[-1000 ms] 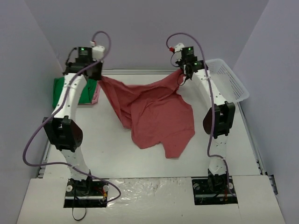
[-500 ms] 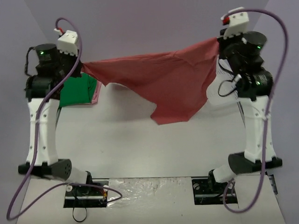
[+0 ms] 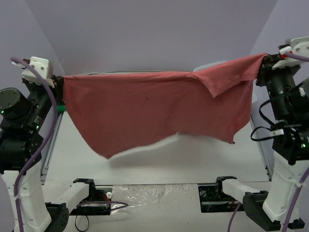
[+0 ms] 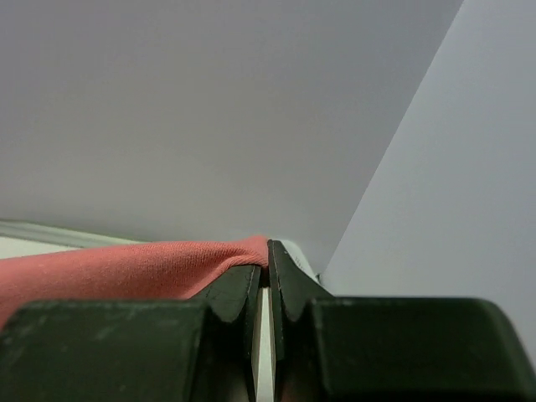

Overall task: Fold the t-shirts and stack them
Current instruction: Flatten out the tshirt

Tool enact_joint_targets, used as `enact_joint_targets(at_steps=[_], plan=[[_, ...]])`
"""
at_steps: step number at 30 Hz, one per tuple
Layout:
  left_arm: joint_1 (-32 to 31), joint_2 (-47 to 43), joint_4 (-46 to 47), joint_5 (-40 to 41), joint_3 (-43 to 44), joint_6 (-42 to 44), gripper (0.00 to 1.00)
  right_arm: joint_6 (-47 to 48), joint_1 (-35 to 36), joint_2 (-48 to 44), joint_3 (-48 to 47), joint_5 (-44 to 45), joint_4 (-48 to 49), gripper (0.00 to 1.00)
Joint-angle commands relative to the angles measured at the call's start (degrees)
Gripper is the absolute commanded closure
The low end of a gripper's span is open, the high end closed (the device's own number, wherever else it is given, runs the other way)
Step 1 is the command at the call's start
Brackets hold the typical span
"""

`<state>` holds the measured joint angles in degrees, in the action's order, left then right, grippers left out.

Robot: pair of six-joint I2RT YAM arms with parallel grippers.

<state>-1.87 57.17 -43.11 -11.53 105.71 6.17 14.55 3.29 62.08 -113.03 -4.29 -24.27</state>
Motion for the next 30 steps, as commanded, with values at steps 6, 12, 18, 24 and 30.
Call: enact_joint_targets(at_steps=[6, 12, 18, 24, 30], plan=[[0.4, 16.3, 6.9, 3.9, -1.9, 2.9, 0.98, 0.6, -0.8, 20.8, -1.8, 3.4, 4.8, 1.0], [0.5, 31.5, 8.7, 3.9, 5.8, 2.3, 0.98, 0.0, -0.7, 36.1, -11.2, 3.1, 4.8, 1.0], [0.5, 39.4, 3.8, 2.2, 26.1, -0.6, 0.98, 0.3, 0.0, 45.2, -35.3, 4.1, 1.9, 1.0], [0.5, 28.1, 2.9, 0.3, 25.6, 1.5, 0.98, 0.2, 0.6, 31.9, -29.5, 3.2, 2.7, 1.0], [0.5, 11.3, 0.5, -2.8, 6.5, 7.6, 0.98, -1.7, 0.6, 11.2, -4.3, -0.9, 2.8, 1.0]])
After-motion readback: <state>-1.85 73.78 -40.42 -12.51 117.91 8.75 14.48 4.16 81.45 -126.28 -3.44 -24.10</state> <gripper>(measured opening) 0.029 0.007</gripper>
